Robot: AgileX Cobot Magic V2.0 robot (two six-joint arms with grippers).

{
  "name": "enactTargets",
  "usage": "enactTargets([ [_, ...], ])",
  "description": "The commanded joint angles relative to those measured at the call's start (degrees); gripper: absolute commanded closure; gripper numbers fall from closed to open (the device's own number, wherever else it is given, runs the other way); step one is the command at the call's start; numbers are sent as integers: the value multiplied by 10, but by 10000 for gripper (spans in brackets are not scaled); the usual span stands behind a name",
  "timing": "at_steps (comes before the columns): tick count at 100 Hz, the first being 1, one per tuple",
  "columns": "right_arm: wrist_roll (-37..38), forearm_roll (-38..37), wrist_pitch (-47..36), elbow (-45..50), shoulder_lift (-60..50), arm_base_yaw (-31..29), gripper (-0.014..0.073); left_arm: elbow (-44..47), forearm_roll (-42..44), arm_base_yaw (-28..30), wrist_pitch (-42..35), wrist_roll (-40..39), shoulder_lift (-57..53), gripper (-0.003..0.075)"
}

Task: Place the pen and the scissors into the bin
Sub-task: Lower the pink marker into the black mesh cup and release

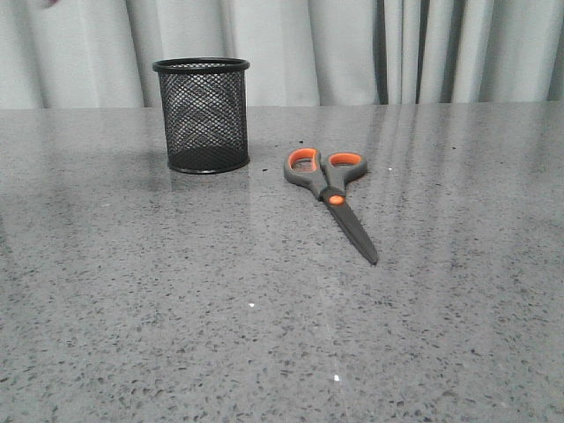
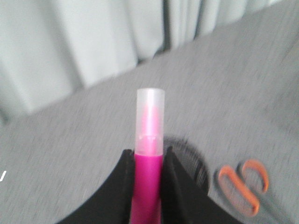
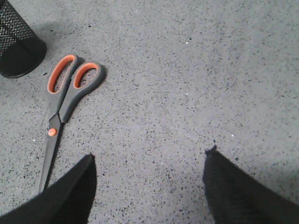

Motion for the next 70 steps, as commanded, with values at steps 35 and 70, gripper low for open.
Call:
enactTargets([
  [35, -5, 2, -36, -19, 0, -3, 151, -16, -64, -122, -309, 50, 118, 739],
  [70, -5, 2, -36, -19, 0, -3, 151, -18, -64, -124, -342, 50, 149, 738],
])
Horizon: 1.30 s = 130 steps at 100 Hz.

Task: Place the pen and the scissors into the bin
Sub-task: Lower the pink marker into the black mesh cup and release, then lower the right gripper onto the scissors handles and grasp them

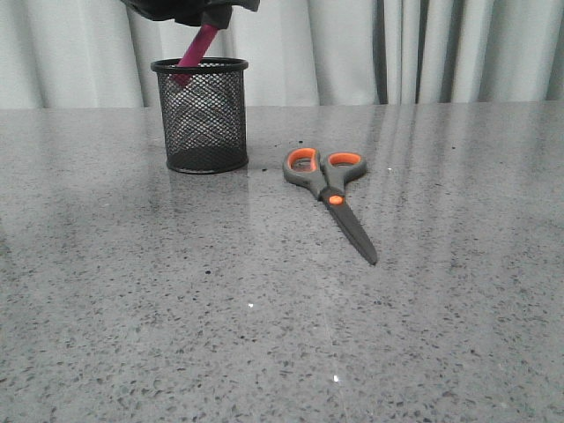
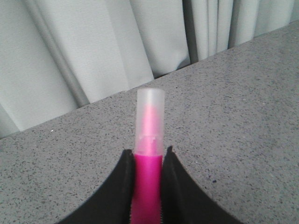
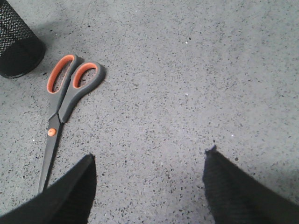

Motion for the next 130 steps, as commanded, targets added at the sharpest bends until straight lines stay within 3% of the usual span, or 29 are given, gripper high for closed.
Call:
enactTargets([
  [1, -4, 2, -36, -19, 0, -3, 151, -18, -2, -6, -45, -1, -24, 739],
  [28, -4, 2, -35, -19, 0, -3, 151, -18, -2, -6, -9, -1, -13, 710],
  [40, -4, 2, -32, -19, 0, -3, 151, -18, -2, -6, -7, -1, -13, 566],
  [52, -4, 2, -32, -19, 0, -3, 151, -18, -3, -6, -7, -1, -13, 372],
  [61, -4, 2, -32, -19, 0, -3, 151, -18, -4, -6, -11, -1, -22, 328],
  [77, -4, 2, -35, -19, 0, -3, 151, -18, -4, -6, -20, -1, -78, 370],
  [89, -4, 2, -39, -19, 0, -3, 151, -18, -4, 0, -9, -1, -143, 447],
  [96, -4, 2, -39, -19, 0, -3, 151, -16, -2, 9, 16, 7, -178, 535],
  [107, -4, 2, -39, -19, 0, -3, 151, -10, 0, 39, 93, 39, -225, 742],
  [130, -4, 10, -35, -19, 0, -3, 151, 37, 2, 139, 190, 34, -319, 740],
])
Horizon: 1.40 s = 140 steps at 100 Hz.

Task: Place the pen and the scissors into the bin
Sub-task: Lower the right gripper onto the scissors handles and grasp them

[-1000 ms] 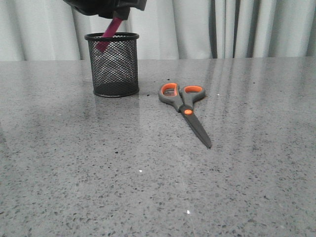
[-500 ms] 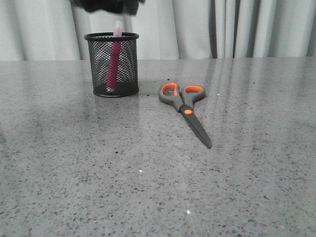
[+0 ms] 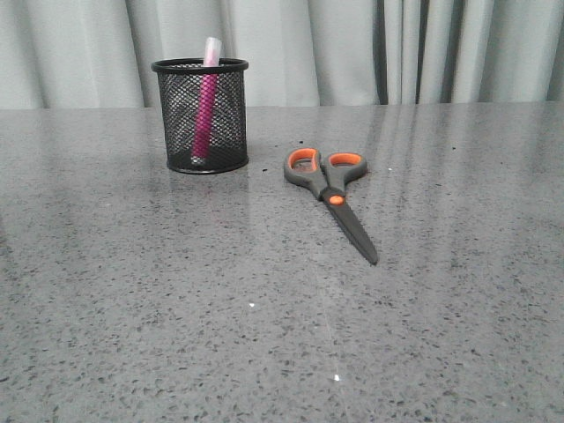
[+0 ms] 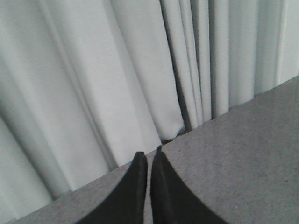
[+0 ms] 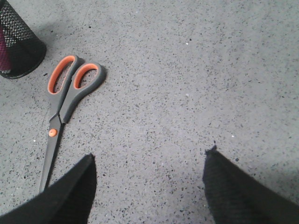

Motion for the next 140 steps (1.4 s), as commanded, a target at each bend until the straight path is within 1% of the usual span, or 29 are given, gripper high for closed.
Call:
enactTargets([
  [1, -4, 10, -32, -19, 0, -3, 151, 9, -4, 40, 3, -5, -48, 740],
  [18, -21, 10, -3, -31, 1, 1, 151, 108, -10, 127, 6, -31, -128, 740],
  [32, -36, 11, 21, -64, 14, 27, 151, 199, -27, 172, 6, -32, -193, 739],
  [46, -42, 11, 61, -111, 56, 66, 151, 269, -33, 191, 1, -32, -260, 740],
  [56, -42, 11, 68, -141, 98, 97, 151, 307, -35, 194, -14, -32, -295, 739],
  [68, -41, 11, 78, -177, 157, 129, 151, 332, -35, 194, -34, -32, -320, 739],
  [81, -21, 6, 130, -232, 235, 157, 151, 336, -35, 194, -34, -32, -326, 739],
  [86, -7, -7, 151, -258, 265, 171, 151, 336, -37, 194, -34, -32, -326, 739],
  [93, 27, -47, 176, -296, 303, 195, 151, 336, -38, 194, -34, -32, -326, 739],
  [110, 171, -224, 224, -383, 382, 270, 151, 336, -38, 194, -38, -32, -326, 739],
  [115, 189, -256, 232, -400, 403, 284, 151, 336, -38, 194, -41, -32, -326, 739],
  [121, 197, -266, 235, -418, 429, 294, 151, 336, -38, 194, -42, -32, -326, 739],
  [140, 222, -262, 236, -460, 485, 293, 151, 336, -38, 194, -42, -32, -326, 739],
])
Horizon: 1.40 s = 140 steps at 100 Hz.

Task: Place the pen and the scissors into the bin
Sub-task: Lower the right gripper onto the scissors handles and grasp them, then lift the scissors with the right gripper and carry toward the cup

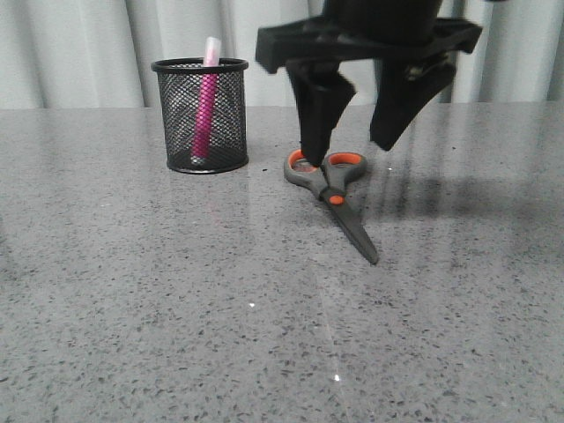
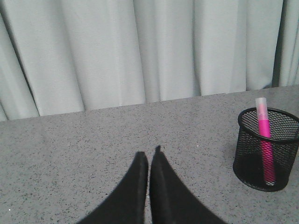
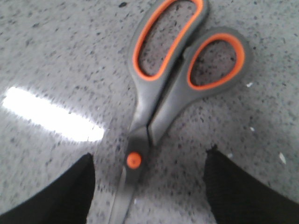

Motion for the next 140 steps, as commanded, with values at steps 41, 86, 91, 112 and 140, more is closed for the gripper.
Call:
enactTargets([
  [41, 32, -20, -34, -48, 48, 0, 151, -16, -11, 1, -42, -6, 0, 739],
  [86, 33, -29, -25, -48, 58, -1, 673, -16, -11, 1, -45, -6, 0, 739],
  [91, 33, -36, -22, -48, 54, -1, 668, -16, -11, 1, -45, -6, 0, 739],
  [112, 28, -57, -41, -37, -29, -1, 668, -16, -11, 1, -45, -6, 0, 739],
  [140, 28, -56, -407, 123, -207, -1, 669, -16, -11, 1, -45, -6, 0, 739],
])
